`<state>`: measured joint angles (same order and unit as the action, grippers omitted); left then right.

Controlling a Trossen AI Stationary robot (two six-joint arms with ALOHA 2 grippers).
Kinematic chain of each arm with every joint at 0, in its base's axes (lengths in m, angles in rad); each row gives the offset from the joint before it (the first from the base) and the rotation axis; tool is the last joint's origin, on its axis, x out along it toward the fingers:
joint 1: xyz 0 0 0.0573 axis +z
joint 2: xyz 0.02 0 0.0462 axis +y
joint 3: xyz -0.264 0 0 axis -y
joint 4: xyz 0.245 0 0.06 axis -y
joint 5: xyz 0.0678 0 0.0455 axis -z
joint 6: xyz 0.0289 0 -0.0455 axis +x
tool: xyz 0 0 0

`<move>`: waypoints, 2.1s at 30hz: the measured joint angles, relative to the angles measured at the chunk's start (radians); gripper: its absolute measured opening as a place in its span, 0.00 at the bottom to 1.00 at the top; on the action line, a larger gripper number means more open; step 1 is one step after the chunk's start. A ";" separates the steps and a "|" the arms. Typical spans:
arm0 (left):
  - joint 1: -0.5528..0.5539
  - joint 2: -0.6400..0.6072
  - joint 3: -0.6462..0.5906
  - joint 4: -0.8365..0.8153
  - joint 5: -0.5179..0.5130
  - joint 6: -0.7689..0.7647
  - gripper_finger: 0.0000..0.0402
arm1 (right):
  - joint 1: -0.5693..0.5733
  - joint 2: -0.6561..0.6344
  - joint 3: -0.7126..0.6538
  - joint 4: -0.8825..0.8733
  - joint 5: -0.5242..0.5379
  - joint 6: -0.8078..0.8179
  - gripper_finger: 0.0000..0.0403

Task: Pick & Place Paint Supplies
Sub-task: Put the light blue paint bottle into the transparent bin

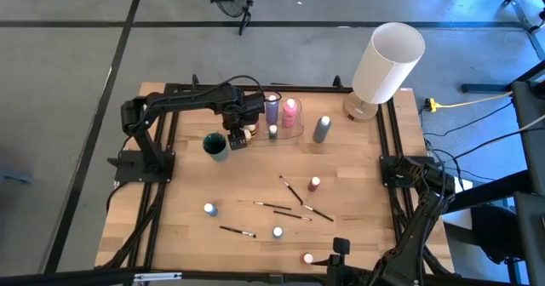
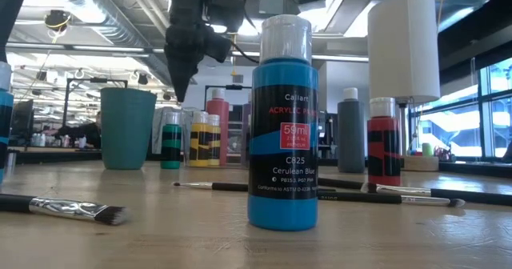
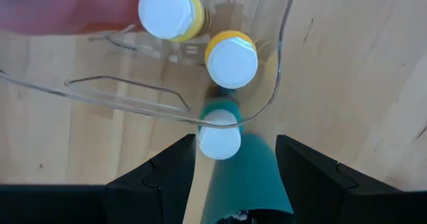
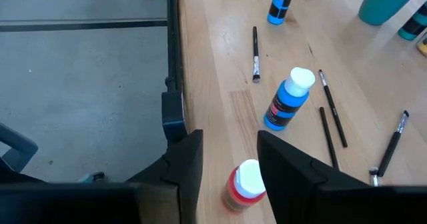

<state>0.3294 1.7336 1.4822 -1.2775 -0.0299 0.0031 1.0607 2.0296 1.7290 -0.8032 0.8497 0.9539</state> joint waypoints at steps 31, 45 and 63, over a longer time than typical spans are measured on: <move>0.034 0.000 -0.072 0.035 -0.004 -0.036 0.50 | -0.001 0.000 0.000 0.000 -0.016 0.000 0.36; 0.034 0.000 -0.071 0.045 -0.010 -0.081 0.50 | -0.001 0.000 0.000 0.000 -0.016 0.003 0.36; 0.022 0.000 -0.071 0.039 -0.055 -0.097 0.57 | -0.001 0.000 0.000 0.000 -0.016 0.000 0.36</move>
<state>0.3517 1.7340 1.4109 -1.2388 -0.0846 -0.0941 1.0599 2.0296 1.7290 -0.8032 0.8341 0.9539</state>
